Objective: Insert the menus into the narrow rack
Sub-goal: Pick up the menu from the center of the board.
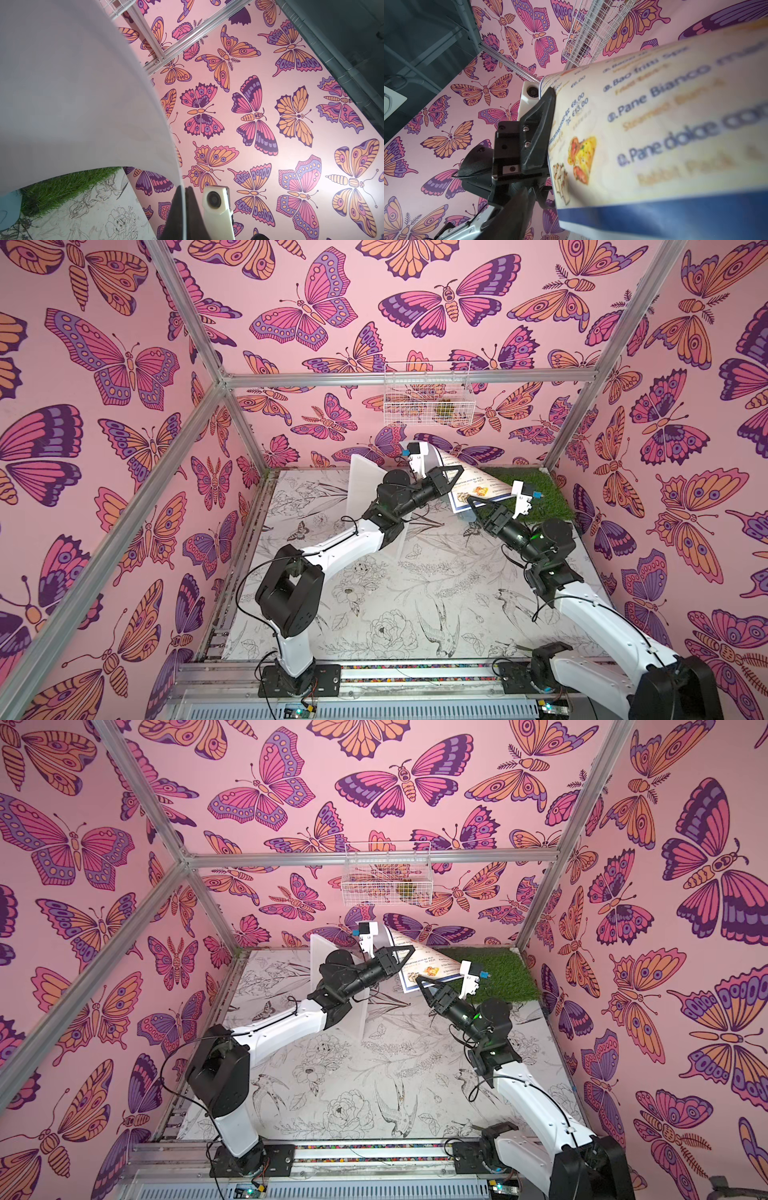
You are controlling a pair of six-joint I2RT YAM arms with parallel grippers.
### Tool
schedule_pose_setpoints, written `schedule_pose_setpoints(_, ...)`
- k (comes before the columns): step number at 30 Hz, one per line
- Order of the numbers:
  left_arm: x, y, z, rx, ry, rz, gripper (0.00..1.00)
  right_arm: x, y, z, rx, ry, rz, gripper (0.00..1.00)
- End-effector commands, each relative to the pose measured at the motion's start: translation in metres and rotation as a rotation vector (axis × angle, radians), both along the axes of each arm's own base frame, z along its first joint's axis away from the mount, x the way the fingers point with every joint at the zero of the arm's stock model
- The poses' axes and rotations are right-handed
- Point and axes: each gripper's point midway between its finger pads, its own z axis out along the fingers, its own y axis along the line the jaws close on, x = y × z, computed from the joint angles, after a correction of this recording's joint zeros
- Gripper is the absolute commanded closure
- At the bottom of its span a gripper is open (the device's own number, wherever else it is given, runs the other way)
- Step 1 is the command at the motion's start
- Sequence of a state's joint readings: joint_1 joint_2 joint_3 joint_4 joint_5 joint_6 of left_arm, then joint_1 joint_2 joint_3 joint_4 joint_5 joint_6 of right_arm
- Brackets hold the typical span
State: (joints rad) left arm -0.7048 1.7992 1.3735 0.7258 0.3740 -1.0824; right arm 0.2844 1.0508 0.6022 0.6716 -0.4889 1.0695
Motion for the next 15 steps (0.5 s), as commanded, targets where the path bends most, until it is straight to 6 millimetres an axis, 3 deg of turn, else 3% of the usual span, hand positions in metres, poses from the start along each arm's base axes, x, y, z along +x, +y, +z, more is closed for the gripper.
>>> schedule_pose_setpoints(1,-0.012,0.000,0.008,-0.042,-0.025,-0.040,1.00,0.001,0.001,0.031,0.022,-0.094,-0.011,0.37)
schedule_pose_setpoints(6,-0.017,0.002,0.011,-0.030,-0.041,-0.043,1.00,-0.001,0.001,0.041,0.015,-0.120,-0.006,0.47)
schedule_pose_setpoints(11,-0.019,0.002,0.013,-0.025,-0.048,-0.049,1.00,-0.002,0.005,0.046,0.000,-0.127,0.011,0.64)
schedule_pose_setpoints(15,-0.020,0.001,0.015,-0.025,-0.056,-0.056,1.00,-0.001,0.008,0.044,-0.002,-0.116,0.032,0.68)
